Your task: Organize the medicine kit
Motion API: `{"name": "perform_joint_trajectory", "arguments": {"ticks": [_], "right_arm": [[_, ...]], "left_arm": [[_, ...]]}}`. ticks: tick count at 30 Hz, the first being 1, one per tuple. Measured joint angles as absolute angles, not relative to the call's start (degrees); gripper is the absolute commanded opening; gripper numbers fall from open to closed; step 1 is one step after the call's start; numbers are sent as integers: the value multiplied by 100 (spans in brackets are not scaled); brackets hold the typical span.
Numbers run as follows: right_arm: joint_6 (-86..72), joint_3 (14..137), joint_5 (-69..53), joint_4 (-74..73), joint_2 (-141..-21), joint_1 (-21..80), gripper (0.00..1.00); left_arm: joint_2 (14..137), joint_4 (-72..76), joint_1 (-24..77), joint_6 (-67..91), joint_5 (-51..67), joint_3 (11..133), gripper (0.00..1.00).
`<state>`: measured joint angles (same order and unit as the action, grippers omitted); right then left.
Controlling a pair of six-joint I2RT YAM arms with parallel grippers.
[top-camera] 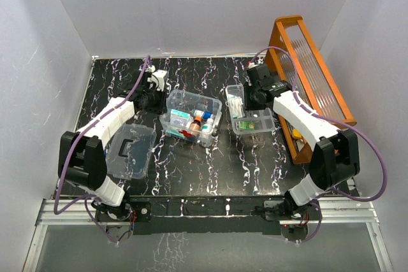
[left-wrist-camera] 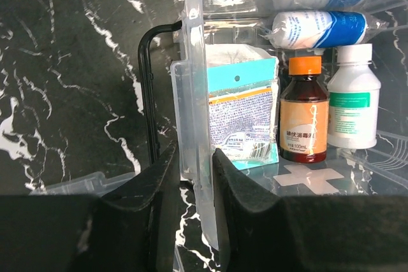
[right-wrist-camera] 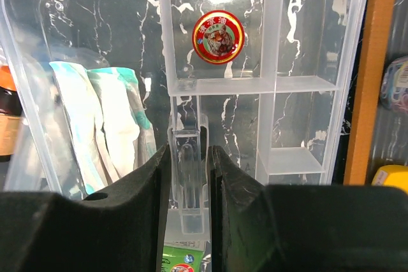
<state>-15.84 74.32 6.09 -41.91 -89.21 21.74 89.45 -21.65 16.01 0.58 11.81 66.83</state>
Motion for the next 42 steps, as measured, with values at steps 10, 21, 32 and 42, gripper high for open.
{"name": "perform_joint_trajectory", "arguments": {"ticks": [10, 21, 32, 42], "right_arm": [[-1546, 8180, 779, -4882, -8840, 2436, 9], [-1168, 8943, 814, -5092, -9146, 3391, 9], [-270, 10173, 320, -5234, -10315, 3826, 8], [792, 11111, -338, -5706, -11240, 3929, 8]], "left_arm": [[9146, -2130, 1610, -185, 1896, 6838, 26], [9133, -2154, 1710, 207, 1839, 7118, 55], [8344, -2794, 1682, 1367, -473, 7642, 56], [6873, -3044, 1629, 2080, -1479, 7693, 56]]}}
